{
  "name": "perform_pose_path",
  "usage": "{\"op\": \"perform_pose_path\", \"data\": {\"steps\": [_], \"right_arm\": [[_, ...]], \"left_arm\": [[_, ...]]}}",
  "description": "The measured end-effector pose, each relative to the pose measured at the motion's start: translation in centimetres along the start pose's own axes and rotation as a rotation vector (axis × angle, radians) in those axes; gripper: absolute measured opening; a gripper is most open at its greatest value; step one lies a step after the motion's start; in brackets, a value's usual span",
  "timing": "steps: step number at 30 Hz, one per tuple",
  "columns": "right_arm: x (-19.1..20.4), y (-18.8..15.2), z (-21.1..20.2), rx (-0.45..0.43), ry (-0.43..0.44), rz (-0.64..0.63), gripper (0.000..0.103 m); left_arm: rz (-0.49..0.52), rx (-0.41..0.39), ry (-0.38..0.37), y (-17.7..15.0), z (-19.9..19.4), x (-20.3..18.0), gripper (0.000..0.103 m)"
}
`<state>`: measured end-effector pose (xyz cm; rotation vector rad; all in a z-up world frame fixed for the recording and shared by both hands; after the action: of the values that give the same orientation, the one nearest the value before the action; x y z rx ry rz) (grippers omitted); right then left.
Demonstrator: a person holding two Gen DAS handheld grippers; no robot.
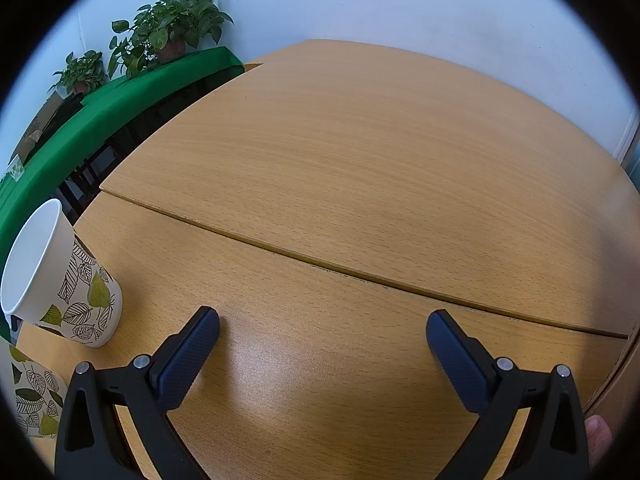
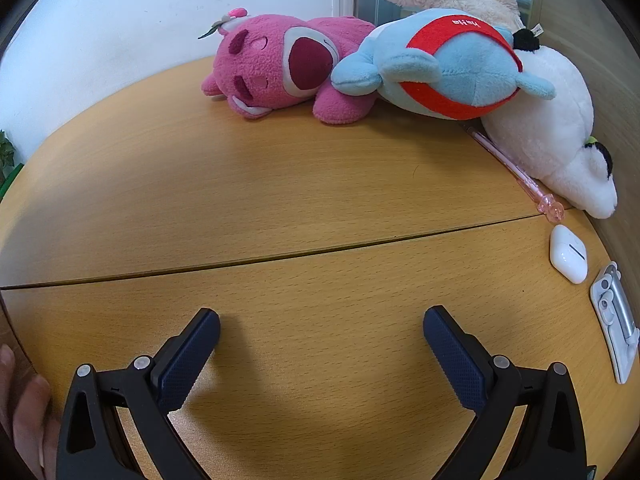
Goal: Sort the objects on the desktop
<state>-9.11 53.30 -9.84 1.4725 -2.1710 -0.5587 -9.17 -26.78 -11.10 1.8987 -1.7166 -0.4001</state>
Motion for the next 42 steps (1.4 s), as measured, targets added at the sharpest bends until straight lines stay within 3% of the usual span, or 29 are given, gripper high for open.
{"op": "perform_pose_path", "data": {"steps": [42], "right_arm": [[0.27,-0.30,-0.21,-0.006,0.003,0.000,0.103]], "left_arm": [[-0.001,-0.002,0.003,-0.13,0.06,0.02,0.103]]}}
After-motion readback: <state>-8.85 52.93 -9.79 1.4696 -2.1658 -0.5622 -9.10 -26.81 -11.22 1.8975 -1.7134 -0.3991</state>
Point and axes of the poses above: each gripper's, at about its wrist camera, not at the fingertips, and z roughly the way its jaws point, x to its left, y to its top, the point moved 8 cm from there along z, roughly the way its jaws point, and after that the axes turned 14 degrees about z, right-handed, at the moved point
